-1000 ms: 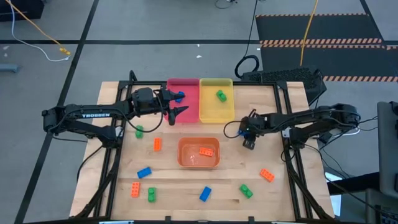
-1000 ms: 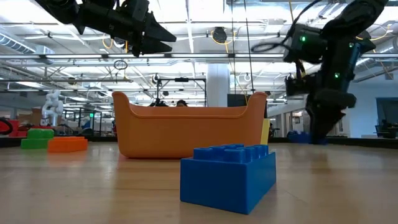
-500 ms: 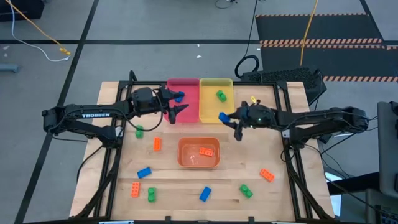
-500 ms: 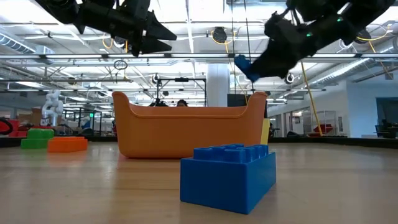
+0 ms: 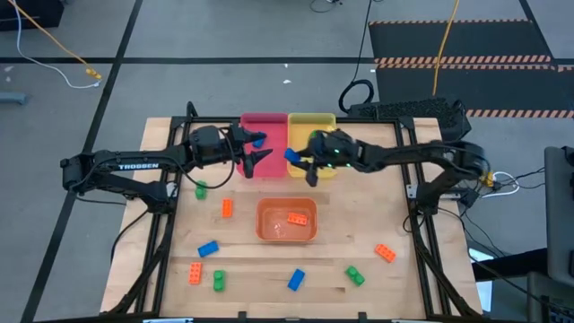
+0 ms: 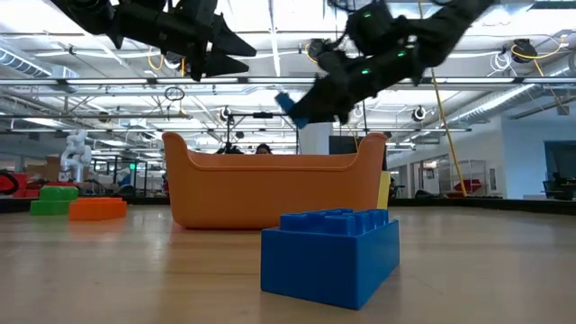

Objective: Sort & place blocks by color
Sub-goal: Put the blue game piece into the red bin

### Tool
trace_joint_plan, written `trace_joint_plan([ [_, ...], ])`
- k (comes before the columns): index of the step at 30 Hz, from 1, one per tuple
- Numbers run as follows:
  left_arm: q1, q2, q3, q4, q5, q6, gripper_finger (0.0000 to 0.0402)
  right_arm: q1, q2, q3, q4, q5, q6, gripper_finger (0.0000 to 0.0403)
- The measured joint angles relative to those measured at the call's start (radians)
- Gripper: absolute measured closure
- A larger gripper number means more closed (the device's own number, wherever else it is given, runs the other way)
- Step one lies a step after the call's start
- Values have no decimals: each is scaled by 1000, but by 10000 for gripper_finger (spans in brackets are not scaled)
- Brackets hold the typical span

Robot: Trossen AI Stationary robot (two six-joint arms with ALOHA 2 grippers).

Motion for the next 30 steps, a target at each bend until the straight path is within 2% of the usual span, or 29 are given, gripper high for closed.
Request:
trace_joint_plan([
  [5,0,0,0,-20,0,10,131,-32,134,130,-39,-17,-16,272],
  [10,0,0,0,-20,0,10,131,-52,234,204,-39,-39,6,272],
  [24,-1,0,0,-21,3,23,131,-65,353,270,9,-34,35,270],
  [26,-1,0,0,-21,3,23,131,-64,353,270,38,-34,35,244],
  [30,-1,0,0,-23,3,23,131,-63,352,271,82,-34,33,155],
])
